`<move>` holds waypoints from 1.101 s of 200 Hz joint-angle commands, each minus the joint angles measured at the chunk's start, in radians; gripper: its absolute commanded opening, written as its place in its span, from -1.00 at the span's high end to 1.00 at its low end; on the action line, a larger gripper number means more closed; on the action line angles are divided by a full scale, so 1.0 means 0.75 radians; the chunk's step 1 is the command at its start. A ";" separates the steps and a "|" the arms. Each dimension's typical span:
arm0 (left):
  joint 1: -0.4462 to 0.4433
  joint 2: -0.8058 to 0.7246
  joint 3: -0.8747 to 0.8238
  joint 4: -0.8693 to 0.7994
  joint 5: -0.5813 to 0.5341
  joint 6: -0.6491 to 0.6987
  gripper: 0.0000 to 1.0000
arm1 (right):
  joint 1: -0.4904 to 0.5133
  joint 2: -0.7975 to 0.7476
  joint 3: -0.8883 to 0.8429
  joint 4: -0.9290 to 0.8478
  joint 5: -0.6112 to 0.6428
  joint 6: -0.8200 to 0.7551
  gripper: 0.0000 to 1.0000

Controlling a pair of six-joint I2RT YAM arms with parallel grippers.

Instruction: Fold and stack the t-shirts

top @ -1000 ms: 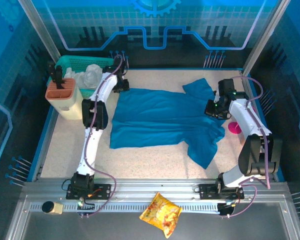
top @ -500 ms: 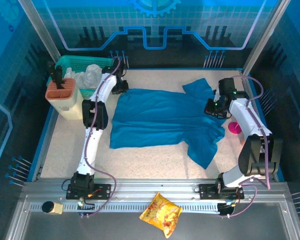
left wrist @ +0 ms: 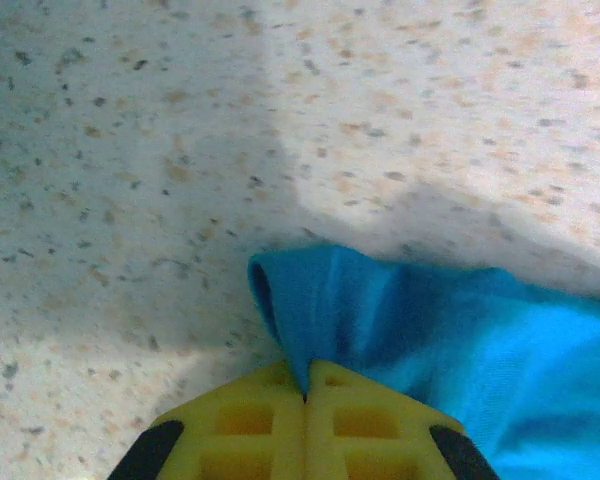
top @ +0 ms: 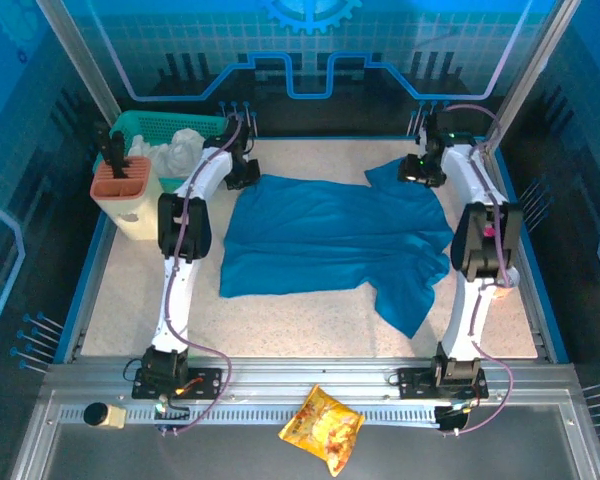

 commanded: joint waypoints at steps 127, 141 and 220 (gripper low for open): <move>-0.045 -0.369 -0.295 0.137 0.136 -0.050 1.00 | -0.051 0.555 0.472 -0.322 0.193 -0.214 0.96; -0.048 -0.390 -0.325 0.146 0.135 -0.050 1.00 | -0.041 0.458 0.342 -0.277 0.164 -0.186 0.96; -0.050 -0.455 -0.394 0.147 0.098 0.004 1.00 | -0.067 0.147 0.253 -0.287 0.257 -0.039 0.44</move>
